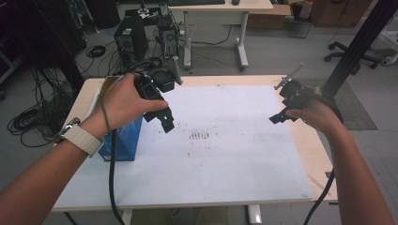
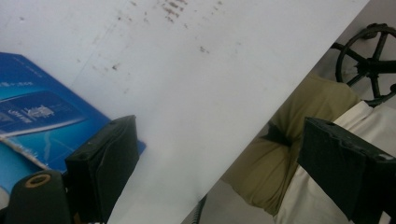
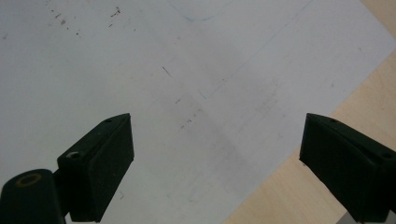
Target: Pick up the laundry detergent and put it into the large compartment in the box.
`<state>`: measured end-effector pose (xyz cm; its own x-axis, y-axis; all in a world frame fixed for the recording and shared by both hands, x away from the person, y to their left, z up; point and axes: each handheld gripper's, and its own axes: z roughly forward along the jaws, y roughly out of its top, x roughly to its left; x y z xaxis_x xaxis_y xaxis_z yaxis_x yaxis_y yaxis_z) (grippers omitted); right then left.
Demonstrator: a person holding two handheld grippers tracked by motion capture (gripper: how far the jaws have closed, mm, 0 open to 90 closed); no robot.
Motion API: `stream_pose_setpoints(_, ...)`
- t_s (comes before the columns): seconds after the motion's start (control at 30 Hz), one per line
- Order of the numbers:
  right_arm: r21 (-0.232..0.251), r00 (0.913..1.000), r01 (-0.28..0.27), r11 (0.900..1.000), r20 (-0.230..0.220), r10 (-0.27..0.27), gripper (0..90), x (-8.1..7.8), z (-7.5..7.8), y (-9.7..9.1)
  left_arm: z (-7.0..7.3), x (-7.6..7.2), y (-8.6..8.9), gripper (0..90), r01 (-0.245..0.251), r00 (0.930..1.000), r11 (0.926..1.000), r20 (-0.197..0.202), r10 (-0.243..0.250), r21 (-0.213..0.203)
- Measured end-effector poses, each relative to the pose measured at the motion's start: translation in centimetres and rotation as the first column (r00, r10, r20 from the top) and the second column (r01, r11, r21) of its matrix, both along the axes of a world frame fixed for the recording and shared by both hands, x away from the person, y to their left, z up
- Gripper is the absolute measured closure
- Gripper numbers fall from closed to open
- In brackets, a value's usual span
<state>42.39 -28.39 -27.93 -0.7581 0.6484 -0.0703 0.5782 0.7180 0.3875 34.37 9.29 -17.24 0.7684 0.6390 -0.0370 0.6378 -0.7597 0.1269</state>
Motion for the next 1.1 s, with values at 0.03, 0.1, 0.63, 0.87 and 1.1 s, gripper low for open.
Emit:
stream_pose_setpoints(0.03, 0.000, 1.0000, -0.001, 1.0000, 0.000, 0.001, 10.0, 0.0, 0.0, 0.0, -0.1, -0.1, -0.1, 12.9, 0.003, 1.0000, 1.0000, 0.002, -0.003, 0.000)
stream_pose_setpoints(0.1, -0.002, 1.0000, -0.001, 1.0000, -0.001, 0.001, 10.0, 0.1, 0.0, 0.1, -0.2, -0.2, -0.4, 12.9, 0.013, 0.9999, 0.9999, 0.003, -0.013, 0.000)
stream_pose_setpoints(0.63, 0.005, 0.9999, -0.001, 1.0000, 0.010, 0.001, 10.0, 0.0, 0.7, 0.0, -1.1, -1.3, -2.7, 12.9, 0.061, 0.9981, 0.9981, -0.002, -0.061, 0.009)
stream_pose_setpoints(0.87, 0.005, 0.9999, -0.006, 1.0000, 0.010, 0.006, 10.0, -0.1, 0.7, 0.2, -1.4, -1.6, -3.0, 12.9, 0.065, 0.9979, 0.9978, 0.003, -0.065, 0.014)
stream_pose_setpoints(1.1, 0.005, 0.9999, -0.010, 0.9999, 0.010, 0.010, 10.0, -0.1, 0.6, 0.3, -1.6, -1.6, -3.0, 12.9, 0.070, 0.9976, 0.9975, 0.003, -0.070, 0.009)
